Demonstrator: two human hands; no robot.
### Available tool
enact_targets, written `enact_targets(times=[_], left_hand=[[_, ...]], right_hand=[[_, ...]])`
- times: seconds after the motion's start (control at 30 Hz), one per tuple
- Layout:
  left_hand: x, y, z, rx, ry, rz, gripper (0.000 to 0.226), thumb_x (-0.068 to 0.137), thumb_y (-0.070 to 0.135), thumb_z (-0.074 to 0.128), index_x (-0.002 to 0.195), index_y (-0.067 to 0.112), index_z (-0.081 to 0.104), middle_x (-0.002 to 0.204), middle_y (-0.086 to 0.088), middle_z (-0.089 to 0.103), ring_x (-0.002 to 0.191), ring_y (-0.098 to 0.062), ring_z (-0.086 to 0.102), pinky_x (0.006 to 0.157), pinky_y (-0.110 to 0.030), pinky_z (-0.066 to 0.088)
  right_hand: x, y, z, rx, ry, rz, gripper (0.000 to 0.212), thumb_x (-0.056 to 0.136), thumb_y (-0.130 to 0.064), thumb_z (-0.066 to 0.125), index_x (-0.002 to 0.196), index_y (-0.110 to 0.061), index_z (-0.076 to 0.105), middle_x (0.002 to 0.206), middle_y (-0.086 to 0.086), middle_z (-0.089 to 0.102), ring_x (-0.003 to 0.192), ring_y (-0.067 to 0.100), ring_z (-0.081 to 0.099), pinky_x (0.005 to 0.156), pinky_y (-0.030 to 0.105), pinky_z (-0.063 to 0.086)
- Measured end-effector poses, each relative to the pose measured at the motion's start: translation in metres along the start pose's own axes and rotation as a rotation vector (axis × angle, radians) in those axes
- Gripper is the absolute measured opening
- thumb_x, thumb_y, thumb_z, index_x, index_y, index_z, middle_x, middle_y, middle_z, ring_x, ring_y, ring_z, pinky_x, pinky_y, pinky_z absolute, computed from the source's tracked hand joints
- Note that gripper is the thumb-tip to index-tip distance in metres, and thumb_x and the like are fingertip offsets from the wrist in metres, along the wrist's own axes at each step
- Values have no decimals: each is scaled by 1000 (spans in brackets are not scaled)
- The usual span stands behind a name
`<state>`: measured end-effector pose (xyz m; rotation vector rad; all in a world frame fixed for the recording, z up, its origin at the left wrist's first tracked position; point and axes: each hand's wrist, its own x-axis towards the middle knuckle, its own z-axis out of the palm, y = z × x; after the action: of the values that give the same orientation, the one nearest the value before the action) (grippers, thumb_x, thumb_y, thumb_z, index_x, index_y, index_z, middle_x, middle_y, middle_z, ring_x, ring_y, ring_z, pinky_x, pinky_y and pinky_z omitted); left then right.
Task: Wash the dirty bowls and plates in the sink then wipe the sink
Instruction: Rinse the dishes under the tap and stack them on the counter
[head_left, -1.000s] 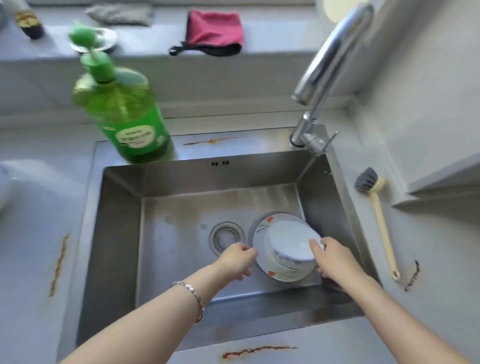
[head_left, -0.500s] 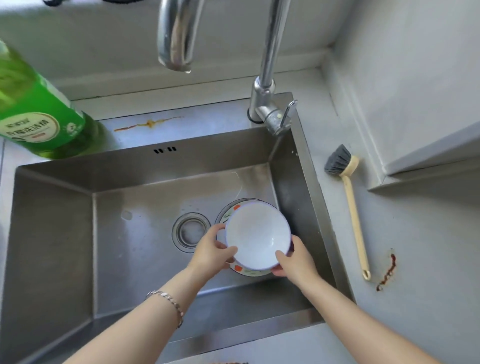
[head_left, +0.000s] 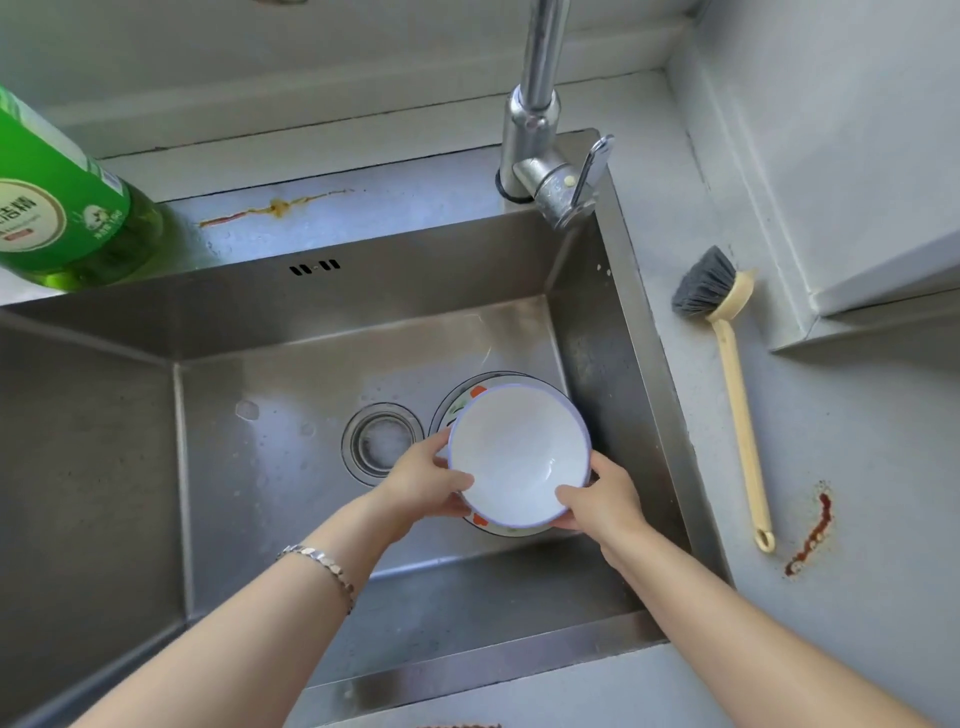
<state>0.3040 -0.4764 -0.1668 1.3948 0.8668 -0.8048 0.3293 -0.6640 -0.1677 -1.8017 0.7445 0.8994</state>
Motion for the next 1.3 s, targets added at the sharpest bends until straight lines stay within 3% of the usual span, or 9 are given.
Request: enact_targets(times=[0.13, 0.27, 0.5, 0.6, 0.8, 0.87, 1.0, 1.13, 1.3], left_hand=[[-3, -22, 6, -92, 31, 56, 56, 86, -7, 53, 137, 16, 43, 109, -10, 52, 86, -24, 62, 71, -32, 59], [8, -20, -1, 49, 30, 24, 56, 88, 9, 60, 136, 25, 38, 109, -10, 59, 73, -20, 61, 67, -30, 54], [21, -9, -1, -19, -95, 9, 62, 85, -11, 42, 135, 24, 40, 119, -5, 55, 100, -27, 58, 63, -35, 60], [10, -11, 2, 0, -69, 76, 69, 80, -17, 36, 130, 31, 39, 108, 1, 54, 101, -23, 52, 61, -31, 57], [-44, -3, -33, -43, 55, 301, 66, 79, -17, 44, 124, 30, 37, 103, 6, 52, 87, -9, 55, 53, -25, 54], [-74, 9, -56, -5, 107, 423, 66, 80, -16, 47, 126, 30, 32, 98, 8, 51, 81, -5, 55, 56, -24, 54], [-135, 34, -106, 211, 240, 711, 88, 78, -5, 60, 141, 33, 12, 116, 29, 40, 95, 2, 49, 80, -13, 42], [-192, 46, -150, 264, 319, 947, 99, 81, -15, 57, 128, 51, 1, 126, 40, 21, 108, 22, 34, 83, 6, 30], [-246, 39, -200, 306, 344, 1111, 99, 83, 5, 56, 124, 72, -3, 132, 46, 19, 116, 25, 34, 98, -6, 30]], right_hand=[[2, 12, 2, -112, 50, -149, 51, 81, 5, 51, 126, -20, 54, 94, -2, 59, 99, 26, 59, 85, 46, 54], [8, 8, 5, -136, 51, -152, 61, 82, 3, 49, 136, -25, 40, 106, -3, 54, 104, 24, 54, 88, 47, 52], [10, -2, 6, 14, -134, -8, 56, 86, 11, 36, 128, -25, 45, 116, 2, 52, 106, 27, 49, 52, 33, 55], [8, 5, 10, -20, -93, -71, 62, 85, 11, 35, 133, -26, 42, 116, 1, 51, 107, 25, 47, 53, 33, 56], [-28, -16, 24, -216, -43, -421, 65, 84, 1, 45, 141, -27, 36, 116, -4, 57, 107, 20, 52, 95, 47, 48], [-52, -40, 32, -233, -71, -567, 66, 86, 0, 47, 143, -29, 32, 108, -14, 58, 103, 20, 55, 96, 40, 48], [-112, -94, 56, -187, -99, -901, 65, 91, 1, 49, 142, -32, 24, 119, -32, 42, 103, -9, 45, 83, -6, 30], [-165, -129, 82, -141, -44, -1139, 65, 92, -1, 50, 138, -36, 20, 96, -5, 63, 83, 20, 55, 70, -3, 36], [-215, -151, 114, -140, -36, -1381, 68, 92, -11, 49, 136, -40, 5, 89, -19, 59, 64, -9, 54, 67, 0, 39]])
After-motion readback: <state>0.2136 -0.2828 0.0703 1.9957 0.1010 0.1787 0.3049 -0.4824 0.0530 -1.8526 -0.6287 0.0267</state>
